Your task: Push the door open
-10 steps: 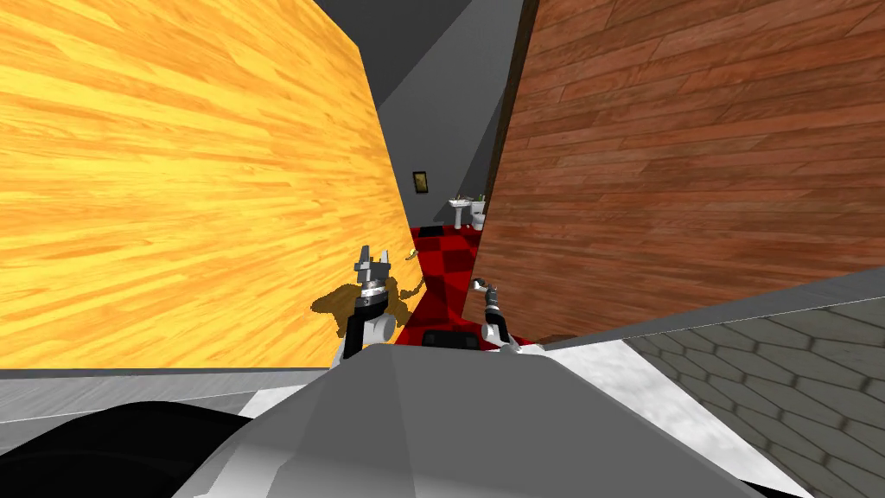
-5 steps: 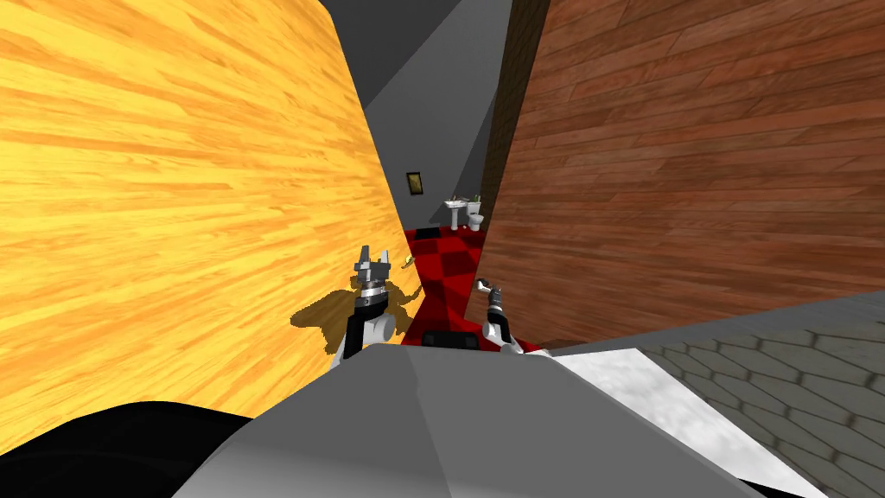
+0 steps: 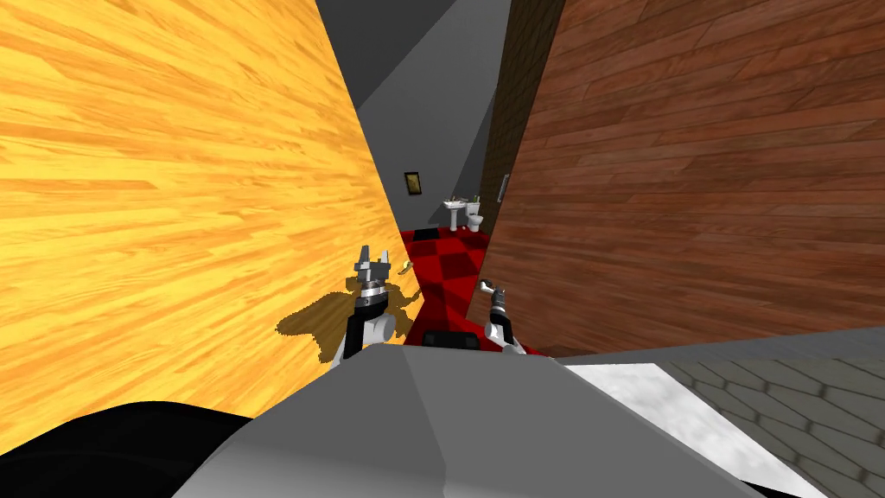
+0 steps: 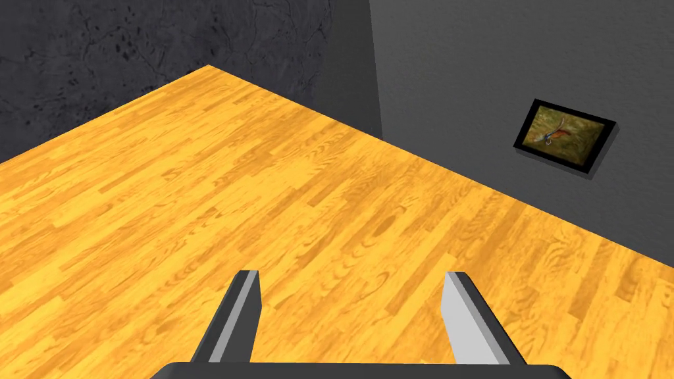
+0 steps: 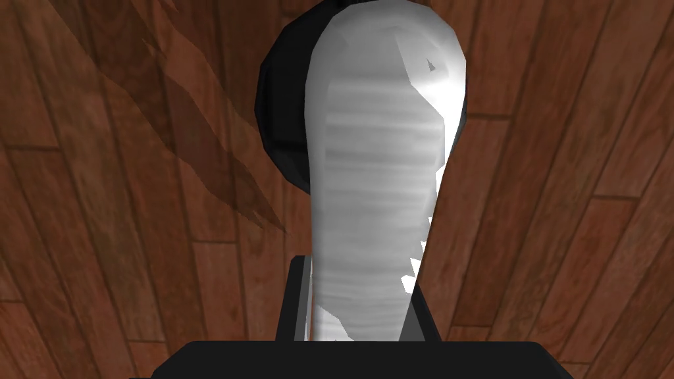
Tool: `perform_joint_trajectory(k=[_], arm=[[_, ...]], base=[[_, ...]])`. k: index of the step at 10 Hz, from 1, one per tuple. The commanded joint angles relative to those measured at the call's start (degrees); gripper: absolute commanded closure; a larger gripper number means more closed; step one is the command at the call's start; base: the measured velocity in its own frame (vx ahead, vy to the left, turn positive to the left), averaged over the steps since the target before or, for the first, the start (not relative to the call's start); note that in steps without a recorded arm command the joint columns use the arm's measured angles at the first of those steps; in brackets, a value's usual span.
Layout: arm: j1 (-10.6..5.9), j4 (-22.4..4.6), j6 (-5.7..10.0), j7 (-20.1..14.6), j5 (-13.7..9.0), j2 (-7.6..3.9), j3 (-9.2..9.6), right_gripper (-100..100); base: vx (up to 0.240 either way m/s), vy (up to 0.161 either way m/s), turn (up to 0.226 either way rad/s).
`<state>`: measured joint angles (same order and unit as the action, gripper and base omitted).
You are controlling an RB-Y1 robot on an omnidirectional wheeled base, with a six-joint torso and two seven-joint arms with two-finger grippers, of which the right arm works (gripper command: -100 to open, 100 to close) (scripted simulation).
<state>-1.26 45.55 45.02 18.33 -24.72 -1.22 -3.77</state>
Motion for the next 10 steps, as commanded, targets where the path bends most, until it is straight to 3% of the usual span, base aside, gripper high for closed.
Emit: perform_joint_trajectory(k=[1,6,10], arm=[[-0.51,-0.45,1.1,0.28,-0.62,-1.07,-0.87,100],[-0.27,-0.04,1.64,1.79,-2.7,-2.51,-3.09,100],[-0.04,0.35,2.16,3.25,-4.7,-2.89,-5.24,100]], base=[[0.195,-0.01,-0.034],[0.183,-0.002,-0.036],[0.22,-0.016,-0.051]])
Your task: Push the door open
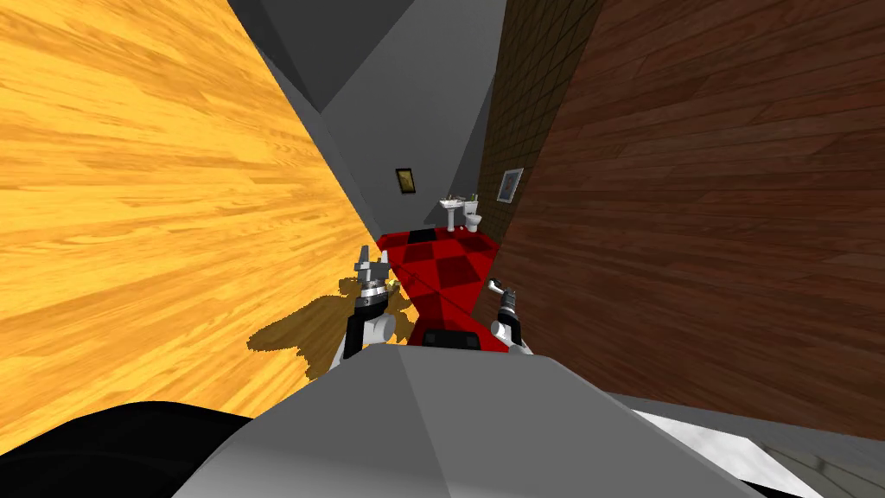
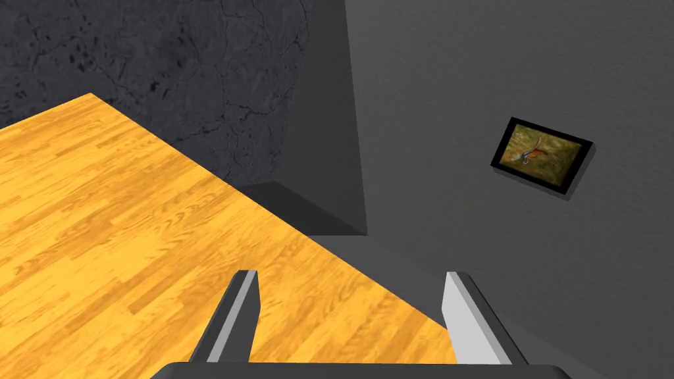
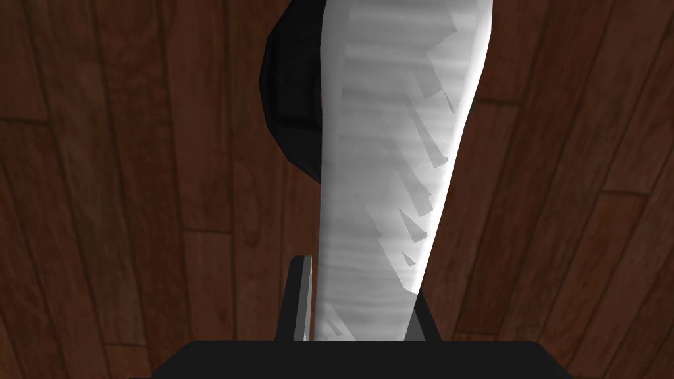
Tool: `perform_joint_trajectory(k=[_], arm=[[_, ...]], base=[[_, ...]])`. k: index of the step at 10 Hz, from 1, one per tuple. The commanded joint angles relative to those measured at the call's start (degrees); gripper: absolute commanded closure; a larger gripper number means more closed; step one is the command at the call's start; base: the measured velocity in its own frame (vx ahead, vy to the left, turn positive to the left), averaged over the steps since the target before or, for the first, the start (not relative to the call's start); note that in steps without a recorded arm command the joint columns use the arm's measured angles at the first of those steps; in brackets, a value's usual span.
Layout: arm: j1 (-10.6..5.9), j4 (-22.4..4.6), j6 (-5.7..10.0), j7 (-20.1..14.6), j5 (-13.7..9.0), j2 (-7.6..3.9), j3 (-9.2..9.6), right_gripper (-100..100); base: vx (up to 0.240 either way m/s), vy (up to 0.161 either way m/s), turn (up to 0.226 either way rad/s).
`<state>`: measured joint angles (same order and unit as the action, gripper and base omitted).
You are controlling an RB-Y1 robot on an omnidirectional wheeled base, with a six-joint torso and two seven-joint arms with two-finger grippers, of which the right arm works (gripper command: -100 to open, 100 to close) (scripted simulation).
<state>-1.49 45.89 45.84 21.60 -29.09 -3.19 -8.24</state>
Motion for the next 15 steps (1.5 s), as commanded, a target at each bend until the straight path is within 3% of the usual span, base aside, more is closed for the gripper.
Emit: perform_joint_trajectory(k=[1,5,8,13,15], arm=[[0.26,0.16,1.54,0.55,-1.1,-0.83,-1.59,100],[0.38,0.36,1.8,1.29,-2.12,-0.51,-2.67,100],[0.57,0.68,2.23,2.48,-3.76,0.52,-4.43,100],[0.81,1.11,2.8,4.08,-5.96,3.32,-6.79,100],[1.3,0.87,3.44,4.61,-7.13,1.34,-8.25,100]], base=[[0.252,-0.032,-0.074],[0.158,-0.004,-0.043],[0.166,0.01,-0.062],[0.2,0.02,-0.068],[0.076,-0.013,-0.033]])
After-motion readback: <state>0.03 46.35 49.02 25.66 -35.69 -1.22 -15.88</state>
